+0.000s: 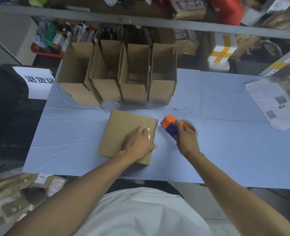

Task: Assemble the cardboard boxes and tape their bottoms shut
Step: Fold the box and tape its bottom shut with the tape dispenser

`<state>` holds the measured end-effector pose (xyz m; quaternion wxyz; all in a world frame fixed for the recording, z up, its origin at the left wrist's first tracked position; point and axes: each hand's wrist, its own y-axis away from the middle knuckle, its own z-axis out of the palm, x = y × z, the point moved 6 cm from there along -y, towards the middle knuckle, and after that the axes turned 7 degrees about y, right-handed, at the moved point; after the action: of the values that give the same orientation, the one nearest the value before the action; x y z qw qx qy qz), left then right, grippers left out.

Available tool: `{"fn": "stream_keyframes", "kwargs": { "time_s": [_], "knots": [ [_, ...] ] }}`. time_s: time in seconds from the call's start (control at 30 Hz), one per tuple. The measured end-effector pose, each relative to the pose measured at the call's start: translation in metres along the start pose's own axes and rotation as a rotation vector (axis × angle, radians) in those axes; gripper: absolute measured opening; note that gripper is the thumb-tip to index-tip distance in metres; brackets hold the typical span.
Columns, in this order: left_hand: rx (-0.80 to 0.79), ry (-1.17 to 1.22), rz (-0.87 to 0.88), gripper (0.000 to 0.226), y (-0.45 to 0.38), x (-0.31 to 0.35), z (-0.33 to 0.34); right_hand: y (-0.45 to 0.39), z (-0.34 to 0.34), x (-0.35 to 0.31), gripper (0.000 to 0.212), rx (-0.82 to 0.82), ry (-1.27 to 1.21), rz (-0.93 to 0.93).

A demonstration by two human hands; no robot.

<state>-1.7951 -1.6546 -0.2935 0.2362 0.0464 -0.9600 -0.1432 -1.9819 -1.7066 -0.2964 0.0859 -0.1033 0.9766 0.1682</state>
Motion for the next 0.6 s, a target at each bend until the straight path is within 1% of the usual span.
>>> {"fn": "stream_keyframes", "kwargs": {
  "time_s": [0.03,0.1,0.13,0.2,0.23,0.27,0.33,0.37,0.4,0.43,0.5,0.53,0.6],
  "knots": [
    [0.009,-0.037,0.007,0.054,0.000,-0.001,0.001,0.001,0.006,-0.002,0.070,-0.034,-0.006,0.010],
    [-0.004,-0.057,-0.020,0.055,-0.001,-0.002,0.000,0.004,0.014,-0.005,0.063,-0.048,0.019,0.041],
    [-0.027,-0.047,-0.038,0.054,-0.002,-0.001,-0.001,0.004,0.013,-0.006,0.056,-0.009,0.070,0.064],
    [-0.064,0.003,-0.052,0.046,-0.005,0.000,-0.004,0.001,0.003,-0.010,0.034,0.124,0.153,0.106],
    [-0.072,0.044,-0.050,0.040,-0.004,0.000,-0.008,-0.002,-0.003,-0.015,0.027,0.176,0.107,0.103],
    [-0.080,0.119,-0.048,0.035,-0.002,-0.001,-0.013,-0.006,-0.008,-0.022,0.026,0.183,-0.006,0.094],
    [-0.092,0.398,-0.060,0.026,0.002,-0.009,-0.022,-0.012,-0.008,-0.034,0.027,0.110,-0.291,0.066],
    [-0.092,0.554,-0.071,0.024,0.005,-0.014,-0.026,-0.014,-0.008,-0.041,0.030,0.075,-0.364,0.023],
    [-0.072,0.660,-0.081,0.026,0.009,-0.018,-0.030,-0.015,-0.008,-0.049,0.037,0.049,-0.388,-0.044],
    [-0.042,0.699,-0.085,0.027,0.012,-0.022,-0.034,-0.017,-0.007,-0.054,0.045,0.018,-0.401,-0.110],
    [-0.016,0.642,-0.089,0.024,0.020,-0.024,-0.034,-0.024,-0.003,-0.062,0.053,-0.068,-0.414,-0.184],
    [-0.013,0.585,-0.086,0.023,0.024,-0.022,-0.031,-0.028,-0.002,-0.064,0.052,-0.114,-0.416,-0.197],
    [0.018,0.472,-0.107,0.019,0.029,-0.022,-0.024,-0.032,0.001,-0.069,0.039,-0.215,-0.436,-0.206]
  ]
}}
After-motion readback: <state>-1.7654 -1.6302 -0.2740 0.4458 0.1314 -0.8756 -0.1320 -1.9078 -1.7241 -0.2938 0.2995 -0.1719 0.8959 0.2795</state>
